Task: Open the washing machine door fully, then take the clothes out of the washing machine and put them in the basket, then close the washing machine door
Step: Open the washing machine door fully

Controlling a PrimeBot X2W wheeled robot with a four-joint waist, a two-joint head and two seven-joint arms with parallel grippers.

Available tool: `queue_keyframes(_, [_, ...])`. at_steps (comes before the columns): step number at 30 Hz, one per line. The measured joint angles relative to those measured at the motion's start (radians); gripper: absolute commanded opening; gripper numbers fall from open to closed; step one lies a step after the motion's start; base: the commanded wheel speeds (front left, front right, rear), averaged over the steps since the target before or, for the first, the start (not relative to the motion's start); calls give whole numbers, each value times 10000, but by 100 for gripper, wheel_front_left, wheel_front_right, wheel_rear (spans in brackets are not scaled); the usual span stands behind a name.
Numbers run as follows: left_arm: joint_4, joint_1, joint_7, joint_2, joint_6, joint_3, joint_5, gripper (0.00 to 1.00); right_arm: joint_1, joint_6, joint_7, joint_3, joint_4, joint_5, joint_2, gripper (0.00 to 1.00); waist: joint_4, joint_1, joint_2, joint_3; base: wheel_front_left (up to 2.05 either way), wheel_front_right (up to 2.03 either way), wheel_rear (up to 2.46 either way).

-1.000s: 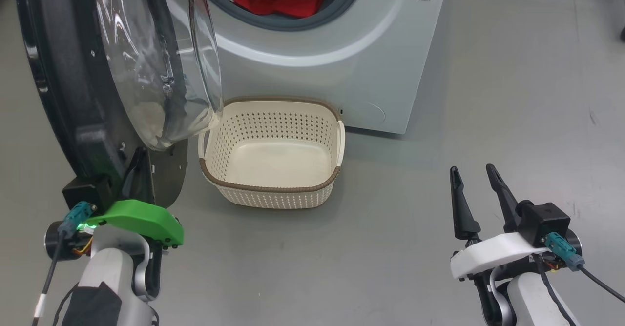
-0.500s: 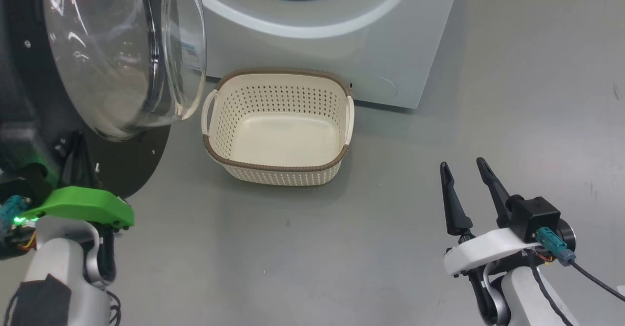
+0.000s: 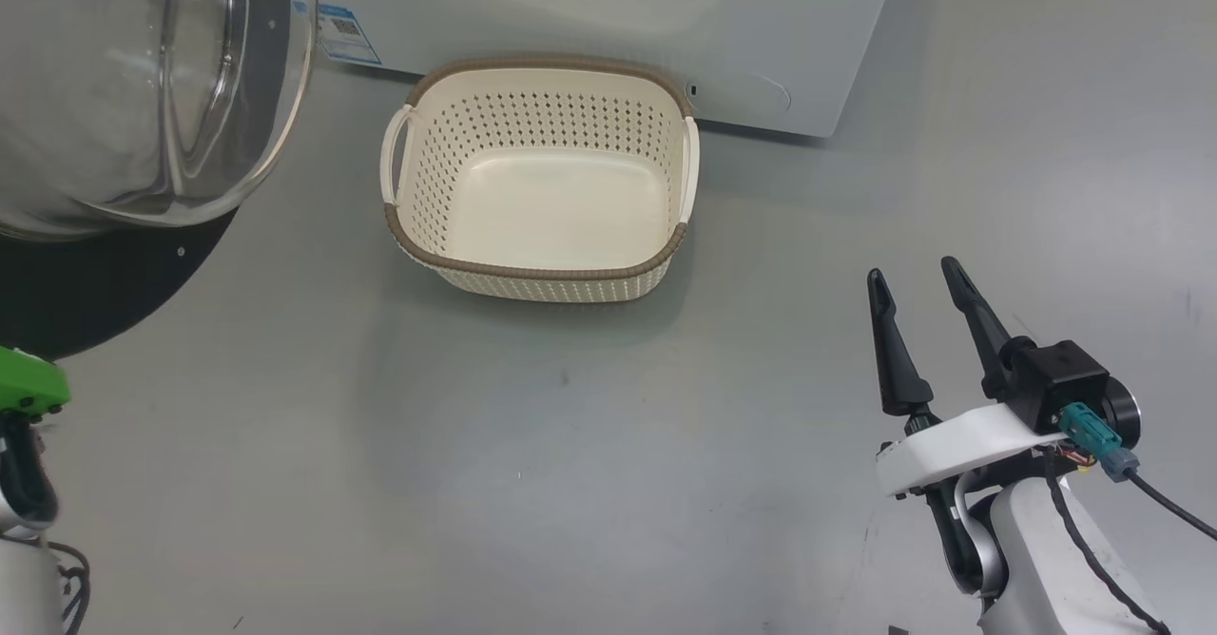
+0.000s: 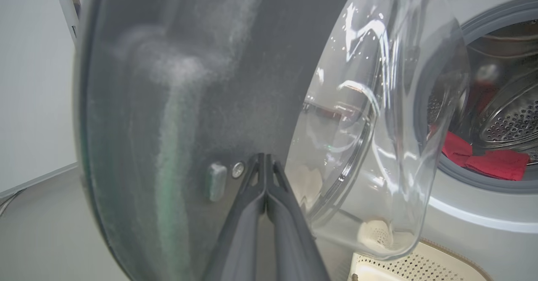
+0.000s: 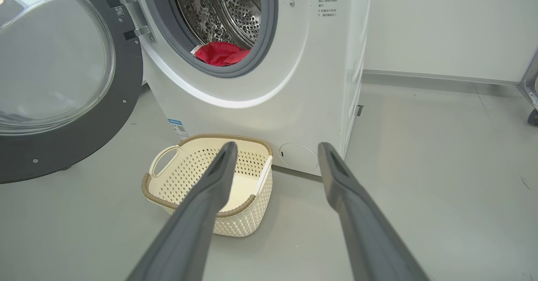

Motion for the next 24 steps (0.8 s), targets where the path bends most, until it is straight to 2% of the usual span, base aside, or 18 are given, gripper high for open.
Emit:
queue_keyframes(15, [499,-614,13,663,2,454,-188,0,-300,12,0,-2,-44,-102,-213,100,48,0,0,1004,0,0,0])
queue_keyframes(24, [976,-796,-82,627,-42,314,-186,0,-421,44,0,-36,188,-167,-286,100,56,0,0,1069,0,0,0])
